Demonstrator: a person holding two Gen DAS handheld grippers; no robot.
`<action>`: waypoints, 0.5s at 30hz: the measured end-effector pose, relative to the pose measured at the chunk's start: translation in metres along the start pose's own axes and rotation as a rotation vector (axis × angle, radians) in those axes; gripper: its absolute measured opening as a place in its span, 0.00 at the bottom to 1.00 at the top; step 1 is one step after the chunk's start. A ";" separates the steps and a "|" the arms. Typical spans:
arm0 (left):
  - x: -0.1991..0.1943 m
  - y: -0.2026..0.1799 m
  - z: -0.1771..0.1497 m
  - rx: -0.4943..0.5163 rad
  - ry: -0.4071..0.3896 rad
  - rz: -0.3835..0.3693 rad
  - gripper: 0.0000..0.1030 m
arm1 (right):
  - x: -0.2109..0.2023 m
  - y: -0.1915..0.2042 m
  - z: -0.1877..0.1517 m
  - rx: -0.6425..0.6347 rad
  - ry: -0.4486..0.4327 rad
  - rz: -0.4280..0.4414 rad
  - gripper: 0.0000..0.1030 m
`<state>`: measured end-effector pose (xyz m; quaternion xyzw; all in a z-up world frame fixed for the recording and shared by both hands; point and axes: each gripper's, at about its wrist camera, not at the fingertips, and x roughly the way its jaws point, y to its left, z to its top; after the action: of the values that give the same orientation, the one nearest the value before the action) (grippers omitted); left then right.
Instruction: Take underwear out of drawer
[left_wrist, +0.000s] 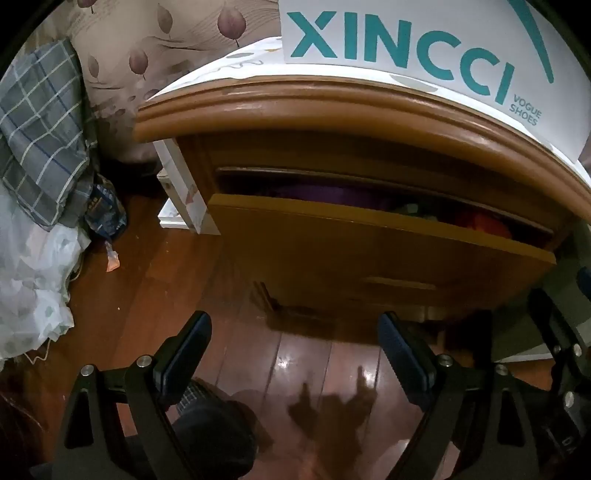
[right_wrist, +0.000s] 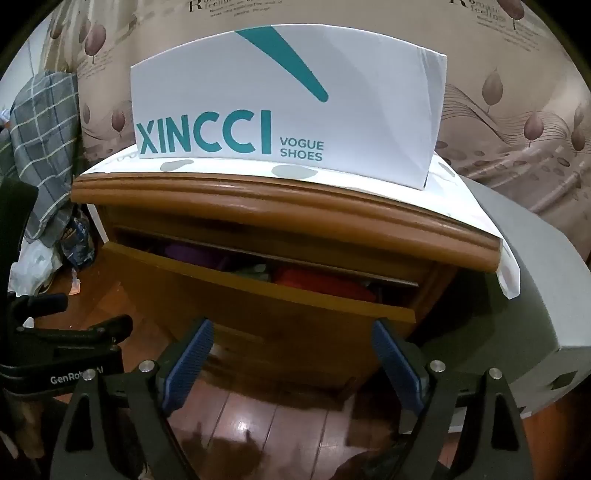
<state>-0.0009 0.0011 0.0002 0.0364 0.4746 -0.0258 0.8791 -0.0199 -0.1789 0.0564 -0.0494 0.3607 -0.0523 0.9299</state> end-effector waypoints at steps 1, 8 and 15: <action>0.000 0.001 0.000 0.001 0.001 0.000 0.87 | 0.000 0.000 0.000 0.003 -0.001 -0.001 0.87; -0.002 -0.001 -0.001 0.009 0.004 0.026 0.87 | 0.002 -0.004 0.002 0.017 0.011 0.010 0.87; -0.004 0.000 -0.002 0.013 0.006 0.024 0.87 | 0.003 -0.004 0.001 0.017 0.015 0.013 0.87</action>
<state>-0.0047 0.0014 0.0021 0.0479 0.4764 -0.0180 0.8777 -0.0172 -0.1830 0.0562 -0.0388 0.3674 -0.0495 0.9279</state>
